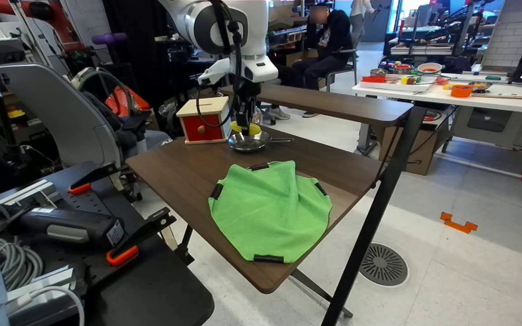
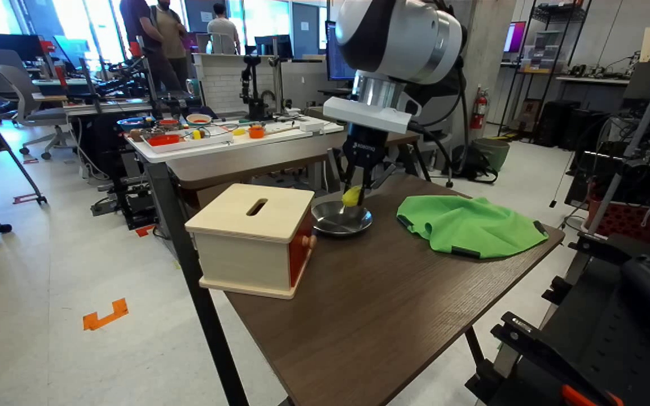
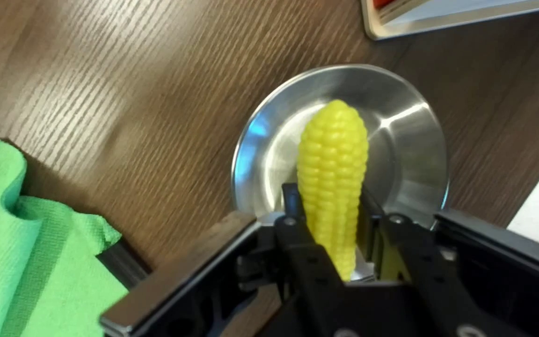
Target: Pick the corn plush toy from the table and put it in the bow
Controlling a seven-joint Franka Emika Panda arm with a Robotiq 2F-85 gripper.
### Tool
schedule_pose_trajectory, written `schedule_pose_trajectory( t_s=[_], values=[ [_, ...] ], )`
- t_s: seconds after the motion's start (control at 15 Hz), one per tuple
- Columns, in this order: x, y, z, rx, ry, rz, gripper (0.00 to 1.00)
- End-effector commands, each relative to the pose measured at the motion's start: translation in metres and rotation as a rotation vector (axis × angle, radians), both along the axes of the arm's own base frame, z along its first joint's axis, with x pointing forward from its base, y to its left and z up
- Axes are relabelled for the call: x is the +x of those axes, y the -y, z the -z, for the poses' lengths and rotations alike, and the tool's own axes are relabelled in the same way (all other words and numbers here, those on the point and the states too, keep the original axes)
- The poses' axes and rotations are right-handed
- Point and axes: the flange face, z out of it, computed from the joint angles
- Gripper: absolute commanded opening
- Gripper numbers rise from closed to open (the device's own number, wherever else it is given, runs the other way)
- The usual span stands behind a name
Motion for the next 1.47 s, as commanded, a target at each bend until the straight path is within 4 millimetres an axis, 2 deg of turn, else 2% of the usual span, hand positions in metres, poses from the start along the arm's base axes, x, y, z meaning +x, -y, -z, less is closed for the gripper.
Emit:
schedule_pose_trajectory(
  t_s=[0.0, 0.27, 0.33, 0.4, 0.8, 1.0, 1.2, 1.4],
  values=[
    [0.017, -0.006, 0.007, -0.032, 0.015, -0.003, 0.07],
    [0.023, -0.010, 0.015, -0.040, 0.007, -0.006, 0.07],
    [0.024, -0.010, 0.016, -0.036, 0.007, -0.001, 0.54],
    [0.025, -0.011, 0.018, -0.036, 0.003, -0.002, 0.55],
    [0.023, -0.010, 0.015, -0.036, 0.008, 0.003, 0.98],
    [0.015, -0.010, 0.007, -0.028, 0.016, -0.005, 1.00],
    [-0.006, -0.014, -0.011, 0.002, 0.054, -0.036, 1.00],
    [-0.038, -0.039, -0.028, 0.019, 0.086, -0.153, 1.00]
  ],
)
